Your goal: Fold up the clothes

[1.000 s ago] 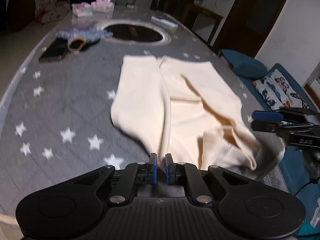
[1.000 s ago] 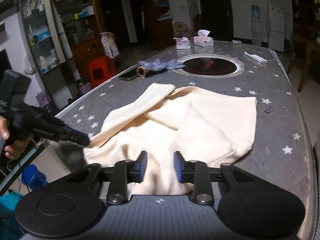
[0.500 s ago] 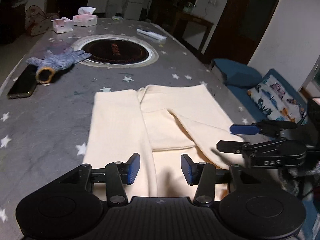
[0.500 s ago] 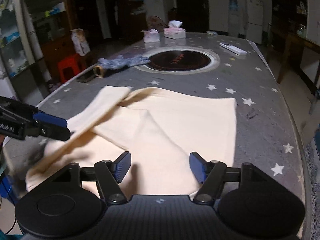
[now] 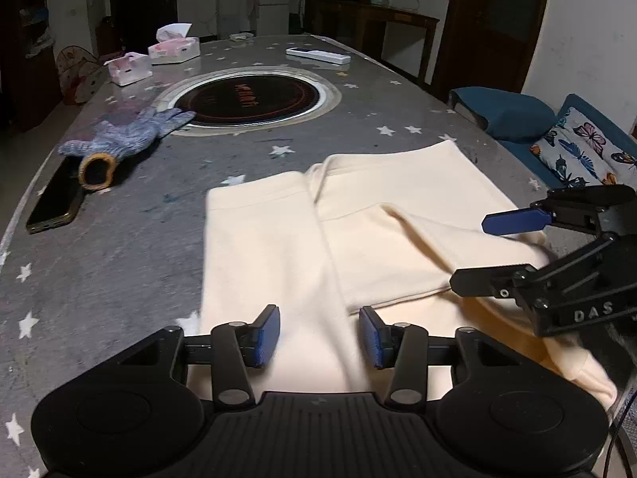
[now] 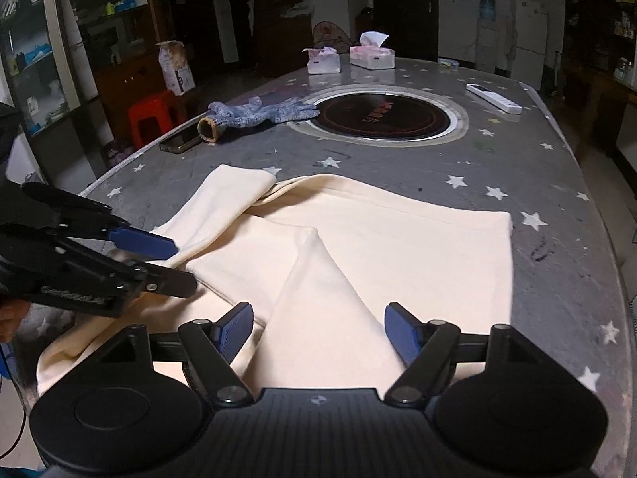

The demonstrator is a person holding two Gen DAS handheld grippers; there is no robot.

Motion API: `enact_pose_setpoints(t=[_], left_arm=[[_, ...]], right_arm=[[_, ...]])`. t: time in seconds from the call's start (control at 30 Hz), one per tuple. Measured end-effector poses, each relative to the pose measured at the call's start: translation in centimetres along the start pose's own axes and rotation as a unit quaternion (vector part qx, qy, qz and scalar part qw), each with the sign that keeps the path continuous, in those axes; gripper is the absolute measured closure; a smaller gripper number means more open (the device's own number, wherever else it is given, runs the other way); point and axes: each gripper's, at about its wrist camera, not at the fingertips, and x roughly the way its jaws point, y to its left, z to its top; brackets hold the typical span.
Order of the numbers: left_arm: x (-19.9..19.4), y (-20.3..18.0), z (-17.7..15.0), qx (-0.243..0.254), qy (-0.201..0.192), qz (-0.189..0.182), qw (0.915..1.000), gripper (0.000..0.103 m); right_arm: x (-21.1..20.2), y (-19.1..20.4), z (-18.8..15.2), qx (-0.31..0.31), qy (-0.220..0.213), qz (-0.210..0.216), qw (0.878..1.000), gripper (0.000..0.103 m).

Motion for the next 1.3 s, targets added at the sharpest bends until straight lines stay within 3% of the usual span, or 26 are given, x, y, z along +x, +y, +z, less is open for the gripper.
enact_pose_setpoints(t=[0.13, 0.23, 0.33, 0.57, 0.63, 1.03, 1.2, 1.3], left_arm=[[-0.4, 0.9, -0.2, -0.009, -0.004, 0.001, 1.0, 0.081], [-0.9, 1.6, -0.5, -0.017, -0.008, -0.003, 0.9998, 0.089], [-1.2, 1.9, -1.0, -0.017, -0.011, -0.001, 0.9998, 0.09], [-1.3, 1.5, -1.4, -0.003, -0.019, 0.015, 0.9997, 0.087], [-1.4, 1.4, -1.5, 0.002, -0.02, 0.018, 0.9996, 0.086], [-2.6, 2.2, -2.7, 0.004, -0.025, 0.052, 0.9983, 0.079], [-3.1, 3.3, -3.2, -0.016, -0.026, 0.064, 0.9975, 0.079], [-3.2, 3.5, -3.4, -0.019, -0.027, 0.07, 0.997, 0.071]], right_arm=[[1.0, 0.2, 0.1, -0.004, 0.011, -0.001, 1.0, 0.028], [0.6, 0.6, -0.2, -0.012, 0.01, -0.006, 1.0, 0.026], [0.2, 1.0, -0.5, -0.02, 0.008, -0.01, 1.0, 0.026], [-0.7, 1.9, -1.1, -0.039, 0.005, -0.021, 0.999, 0.026], [-1.1, 2.2, -1.4, -0.046, 0.004, -0.021, 0.999, 0.022], [-5.6, 6.4, -5.9, -0.177, 0.048, 0.045, 0.982, 0.018], [-6.3, 5.6, -4.9, -0.153, 0.031, 0.052, 0.986, 0.018], [-5.4, 4.7, -3.0, -0.125, 0.016, 0.049, 0.991, 0.018]])
